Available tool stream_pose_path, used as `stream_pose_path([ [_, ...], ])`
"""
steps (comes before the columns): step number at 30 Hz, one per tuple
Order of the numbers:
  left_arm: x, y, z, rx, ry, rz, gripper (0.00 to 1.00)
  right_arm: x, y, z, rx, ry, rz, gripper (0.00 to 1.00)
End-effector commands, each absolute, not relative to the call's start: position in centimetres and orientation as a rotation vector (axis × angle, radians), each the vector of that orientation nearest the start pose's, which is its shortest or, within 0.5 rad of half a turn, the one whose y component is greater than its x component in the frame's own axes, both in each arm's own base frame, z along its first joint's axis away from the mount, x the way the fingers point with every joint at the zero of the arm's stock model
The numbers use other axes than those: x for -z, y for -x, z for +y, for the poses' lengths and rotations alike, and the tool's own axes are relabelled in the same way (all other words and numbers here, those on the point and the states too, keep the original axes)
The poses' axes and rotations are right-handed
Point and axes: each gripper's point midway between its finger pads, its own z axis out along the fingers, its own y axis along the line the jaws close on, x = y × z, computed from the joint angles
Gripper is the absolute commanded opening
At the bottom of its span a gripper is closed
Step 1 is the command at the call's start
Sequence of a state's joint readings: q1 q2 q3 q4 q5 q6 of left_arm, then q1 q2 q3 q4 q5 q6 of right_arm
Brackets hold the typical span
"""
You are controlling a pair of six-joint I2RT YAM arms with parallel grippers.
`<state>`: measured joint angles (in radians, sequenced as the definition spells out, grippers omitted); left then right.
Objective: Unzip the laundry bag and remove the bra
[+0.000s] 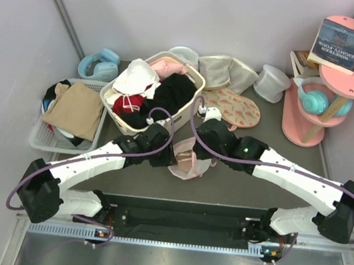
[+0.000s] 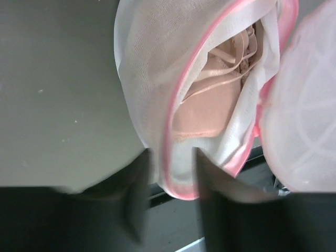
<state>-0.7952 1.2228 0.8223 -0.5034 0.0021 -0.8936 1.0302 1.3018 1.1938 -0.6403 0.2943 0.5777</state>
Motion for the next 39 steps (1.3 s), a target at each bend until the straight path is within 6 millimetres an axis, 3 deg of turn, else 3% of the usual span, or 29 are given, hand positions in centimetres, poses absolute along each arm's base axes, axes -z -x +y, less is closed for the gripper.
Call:
stream_pose_path([
  [1, -12.8, -21.4, -25.8, 0.697, 0.121, 2.527, 0.30, -22.3, -21.1, 27.1, -0.496, 0.272, 2.253, 0.00],
  [3, -12.7, -21.5, -25.7, 0.685, 0.135, 2.526, 0.14, -22.2, -20.7, 25.3, -0.457, 0.219, 2.268, 0.00],
  [6, -12.4, -21.4, -25.6, 0.680, 0.152, 2.530, 0.00, -21.3, -20.0, 21.6, -0.370, 0.107, 2.302, 0.00],
  [9, -11.9, -21.2, -25.7, 0.679, 0.160, 2.539, 0.00, -20.0, -18.7, 17.3, -0.259, -0.020, 2.347, 0.01],
  [11, -12.0, -21.1, -25.8, 0.691, 0.170, 2.531, 0.00, -19.7, -17.9, 14.5, -0.182, -0.090, 2.357, 0.08],
  [13, -12.0, -21.0, -25.8, 0.698, 0.177, 2.528, 0.00, -20.5, -17.4, 12.3, -0.138, -0.134, 2.346, 0.29],
  [14, -11.9, -21.0, -25.8, 0.699, 0.181, 2.528, 0.00, -21.2, -17.6, 11.4, -0.116, -0.162, 2.322, 0.47],
  [17, -12.1, -20.9, -25.8, 0.711, 0.188, 2.523, 0.00, -24.5, -18.4, 10.2, -0.113, -0.162, 2.244, 0.71],
  [20, -12.2, -20.8, -25.9, 0.727, 0.193, 2.519, 0.00, -27.7, -19.8, 12.0, -0.183, -0.044, 2.172, 0.78],
  [21, -12.1, -20.8, -26.0, 0.730, 0.196, 2.520, 0.00, -29.0, -20.5, 13.5, -0.250, -0.016, 2.128, 0.79],
  [24, -12.0, -20.7, -26.1, 0.743, 0.204, 2.517, 0.00, -28.8, -21.3, 18.3, -0.380, 0.217, 2.123, 0.80],
  [31, -11.5, -20.7, -26.3, 0.761, 0.236, 2.518, 0.00, -25.2, -21.2, 28.9, -0.709, 0.604, 2.105, 0.80],
  [33, -11.2, -20.7, -26.2, 0.762, 0.245, 2.519, 0.00, -24.2, -21.4, 30.3, -0.720, 0.653, 2.100, 0.80],
  [36, -11.2, -20.7, -26.1, 0.763, 0.266, 2.515, 0.00, -19.9, -22.1, 31.7, -0.646, 0.721, 2.201, 0.80],
  [39, -11.4, -21.0, -26.0, 0.761, 0.286, 2.499, 0.00, -16.8, -22.6, 31.7, -0.579, 0.749, 2.263, 0.80],
])
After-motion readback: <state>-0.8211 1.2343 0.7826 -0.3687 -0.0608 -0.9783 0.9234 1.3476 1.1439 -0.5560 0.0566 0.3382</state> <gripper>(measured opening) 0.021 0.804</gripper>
